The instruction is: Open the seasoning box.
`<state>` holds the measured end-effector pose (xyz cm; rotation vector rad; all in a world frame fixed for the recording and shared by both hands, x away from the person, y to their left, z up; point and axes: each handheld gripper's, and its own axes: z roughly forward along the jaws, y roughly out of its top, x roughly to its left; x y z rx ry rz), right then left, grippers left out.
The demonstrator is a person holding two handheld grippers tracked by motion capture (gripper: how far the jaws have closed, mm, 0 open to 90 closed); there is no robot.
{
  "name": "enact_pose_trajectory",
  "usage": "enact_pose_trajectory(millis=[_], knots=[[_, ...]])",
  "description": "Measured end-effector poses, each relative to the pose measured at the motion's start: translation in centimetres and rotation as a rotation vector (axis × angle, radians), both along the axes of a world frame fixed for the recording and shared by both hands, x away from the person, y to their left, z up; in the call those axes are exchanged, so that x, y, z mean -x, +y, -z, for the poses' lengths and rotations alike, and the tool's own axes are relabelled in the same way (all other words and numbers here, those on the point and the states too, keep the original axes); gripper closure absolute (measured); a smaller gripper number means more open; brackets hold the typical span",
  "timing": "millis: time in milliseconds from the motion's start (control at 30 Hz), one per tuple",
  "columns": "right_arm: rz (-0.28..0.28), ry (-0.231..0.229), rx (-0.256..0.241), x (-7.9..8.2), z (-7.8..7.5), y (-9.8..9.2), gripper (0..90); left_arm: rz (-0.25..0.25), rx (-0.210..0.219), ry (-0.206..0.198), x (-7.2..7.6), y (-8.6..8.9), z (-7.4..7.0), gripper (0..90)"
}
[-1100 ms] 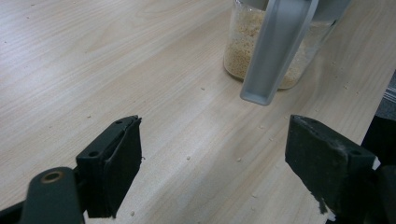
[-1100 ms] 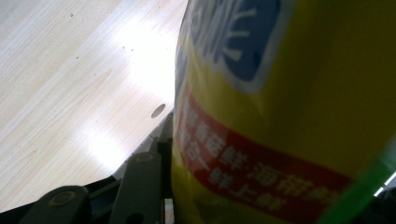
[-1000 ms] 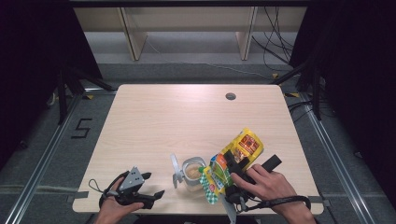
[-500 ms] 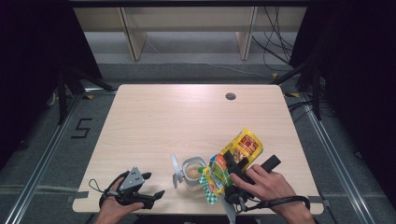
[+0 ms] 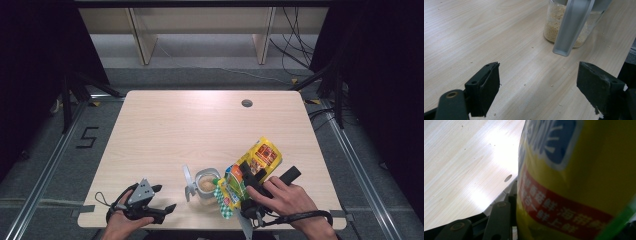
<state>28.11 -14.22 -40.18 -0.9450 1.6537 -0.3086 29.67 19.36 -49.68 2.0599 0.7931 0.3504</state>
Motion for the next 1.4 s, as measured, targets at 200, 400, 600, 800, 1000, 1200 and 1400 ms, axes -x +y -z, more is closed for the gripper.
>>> enact_pose_trajectory(millis=[200,400,600,800,1000,1200,1400], knots=[[-0.007,0.003,-0.002,0.00,-0.08,0.01,61.1,-0.001,0.002,0.002,0.02,-0.02,0.01,18.2],[-0.007,-0.003,0.004,0.08,-0.03,0.07,61.1,0.009,0.010,-0.014,-0.06,-0.05,0.01,18.2],[-0.002,-0.004,-0.013,0.13,-0.06,0.03,61.1,0.013,-0.004,-0.018,-0.11,0.01,-0.02,18.2],[-0.004,-0.004,0.006,0.10,-0.01,0.07,61.1,0.010,0.008,-0.014,-0.06,-0.06,0.01,18.2],[-0.009,-0.004,0.000,0.10,-0.02,0.06,61.1,0.009,0.010,-0.015,-0.06,-0.06,0.01,18.2],[0.000,-0.004,0.003,0.09,0.01,0.02,61.2,0.008,0.010,-0.015,-0.05,-0.06,0.02,18.2],[-0.003,-0.010,0.004,0.24,0.18,0.20,61.4,0.009,0.013,-0.018,-0.04,-0.07,0.07,18.2]])
